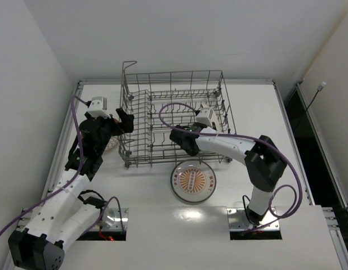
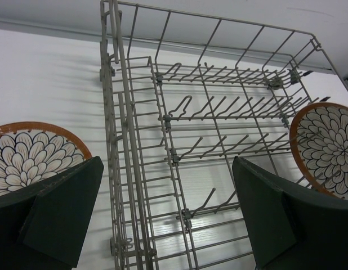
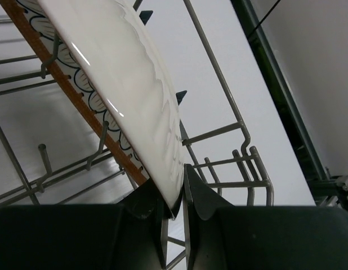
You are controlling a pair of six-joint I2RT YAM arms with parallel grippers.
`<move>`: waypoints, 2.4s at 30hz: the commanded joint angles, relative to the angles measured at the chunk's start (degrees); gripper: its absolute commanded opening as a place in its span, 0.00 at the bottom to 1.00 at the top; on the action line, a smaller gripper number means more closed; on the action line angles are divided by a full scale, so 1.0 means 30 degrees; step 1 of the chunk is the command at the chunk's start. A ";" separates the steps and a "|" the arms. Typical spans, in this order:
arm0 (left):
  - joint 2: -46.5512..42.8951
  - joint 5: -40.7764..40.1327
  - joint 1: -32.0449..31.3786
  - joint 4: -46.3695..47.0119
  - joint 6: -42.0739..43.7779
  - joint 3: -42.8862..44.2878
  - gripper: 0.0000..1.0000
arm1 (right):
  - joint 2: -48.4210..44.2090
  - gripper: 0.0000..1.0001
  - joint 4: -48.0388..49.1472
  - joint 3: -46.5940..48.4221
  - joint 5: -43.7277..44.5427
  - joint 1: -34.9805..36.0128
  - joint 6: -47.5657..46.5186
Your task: Load the plates into the dish rack
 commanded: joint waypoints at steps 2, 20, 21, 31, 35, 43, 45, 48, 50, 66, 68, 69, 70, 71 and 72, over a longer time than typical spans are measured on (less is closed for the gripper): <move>-0.0317 -0.0122 -0.0191 0.0507 0.0301 0.0098 1.00 | -0.2262 0.00 0.1173 -0.0956 -0.5339 -0.0407 -0.1171; -0.0317 -0.0122 -0.0191 0.0507 0.0301 0.0098 1.00 | -0.6307 1.00 0.0248 0.1589 -0.4447 -0.2252 -0.2670; -0.0317 -0.0122 -0.0191 0.0507 0.0301 0.0098 1.00 | -0.7296 1.00 -0.0016 0.1591 -0.3513 -0.2254 -0.2668; -0.0317 -0.0503 -0.0191 0.0507 0.0301 0.0098 1.00 | -2.1974 0.99 0.9561 -0.7749 -1.2672 -0.2635 -0.7329; -0.0082 -0.0005 -0.0191 0.0507 0.0301 0.0098 1.00 | -2.3302 0.98 0.7635 -0.9947 -1.5563 -0.2811 -0.6043; -0.0082 -0.0181 -0.0191 0.0507 0.0301 0.0098 1.00 | -2.8302 0.86 1.0642 -1.9024 -2.0928 -0.2811 0.2207; 0.0123 -0.0181 -0.0191 0.0507 0.0301 0.0098 1.00 | -3.1231 0.86 1.0645 -2.1604 -2.1490 -0.2811 0.3916; 0.0123 -0.0181 -0.0191 0.0507 0.0301 0.0098 1.00 | -3.4837 0.85 1.0237 -2.4126 -2.2281 -0.2811 0.6059; 0.0123 -0.0181 -0.0191 0.0507 0.0301 0.0098 1.00 | -3.6245 0.85 0.9797 -2.5271 -2.2283 -0.2811 0.6734; 0.0357 -0.0357 -0.0191 0.0302 0.0476 0.0098 1.00 | -2.1794 0.72 0.9034 -2.0007 -2.0352 -0.2372 0.5069; 0.0357 -0.0357 -0.0191 0.0302 0.0476 0.0098 1.00 | -2.0670 0.72 0.9237 -1.9766 -2.0089 -0.2196 0.5067; 0.0357 -0.0357 -0.0191 0.0302 0.0476 0.0098 1.00 | -2.0288 0.72 0.9239 -1.9534 -2.0086 -0.2196 0.5067; 0.0357 -0.0357 -0.0191 0.0302 0.0476 0.0098 1.00 | -2.0023 0.72 0.9558 -1.9532 -1.9912 -0.2196 0.5067; 0.0357 -0.0357 -0.0191 0.0302 0.0476 0.0098 1.00 | -1.9847 0.72 1.0025 -1.9532 -1.9910 -0.2196 0.5067; 0.0357 -0.0357 -0.0191 0.0302 0.0476 0.0098 1.00 | -1.9845 0.72 1.0291 -1.9793 -2.0084 -0.2196 0.5067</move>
